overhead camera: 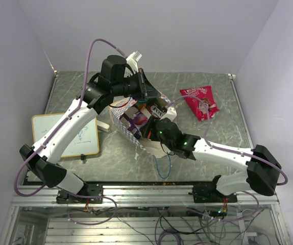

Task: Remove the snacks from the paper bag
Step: Pick up the snack from the paper bag.

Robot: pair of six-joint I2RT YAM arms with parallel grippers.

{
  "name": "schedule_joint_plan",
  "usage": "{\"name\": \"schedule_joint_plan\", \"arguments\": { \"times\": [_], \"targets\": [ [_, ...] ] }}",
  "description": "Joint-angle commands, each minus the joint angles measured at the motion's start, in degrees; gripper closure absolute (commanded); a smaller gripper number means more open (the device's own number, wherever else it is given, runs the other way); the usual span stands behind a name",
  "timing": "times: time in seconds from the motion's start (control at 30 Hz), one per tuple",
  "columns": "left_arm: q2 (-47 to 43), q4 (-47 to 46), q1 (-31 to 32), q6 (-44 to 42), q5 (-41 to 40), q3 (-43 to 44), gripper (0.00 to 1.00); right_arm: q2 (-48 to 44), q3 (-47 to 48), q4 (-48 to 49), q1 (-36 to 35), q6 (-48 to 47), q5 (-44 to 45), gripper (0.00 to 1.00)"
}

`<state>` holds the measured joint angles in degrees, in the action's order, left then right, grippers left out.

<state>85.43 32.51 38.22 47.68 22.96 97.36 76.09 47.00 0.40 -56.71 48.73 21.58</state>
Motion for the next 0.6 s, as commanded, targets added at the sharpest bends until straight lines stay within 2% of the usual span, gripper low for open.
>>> {"name": "schedule_joint_plan", "arguments": {
  "times": [0.0, 0.17, 0.33, 0.43, 0.57],
  "targets": [
    [-1.1, -3.0, -0.4, -1.8, 3.7, 0.2, 0.93, 4.8, -1.3, 12.2, -0.1, 9.3, 10.4, 0.41],
    [-0.8, -4.2, -0.9, -0.8, 5.6, 1.3, 0.93, 12.6, 6.6, 5.2, -0.3, 15.6, 12.8, 0.42],
    [0.9, -0.5, -1.2, -2.9, 5.4, 4.8, 0.93, 16.3, 7.0, 4.6, -0.3, 20.1, 12.8, 0.42],
    [1.3, -1.1, -1.3, -2.6, 7.9, 5.3, 0.93, 17.3, 6.3, 9.1, -0.1, 19.5, 13.2, 0.42],
    [0.9, 0.8, -1.7, -3.7, 7.9, 4.6, 0.93, 19.7, 9.0, 3.0, -0.2, 25.8, 15.3, 0.38]
  ]
}}
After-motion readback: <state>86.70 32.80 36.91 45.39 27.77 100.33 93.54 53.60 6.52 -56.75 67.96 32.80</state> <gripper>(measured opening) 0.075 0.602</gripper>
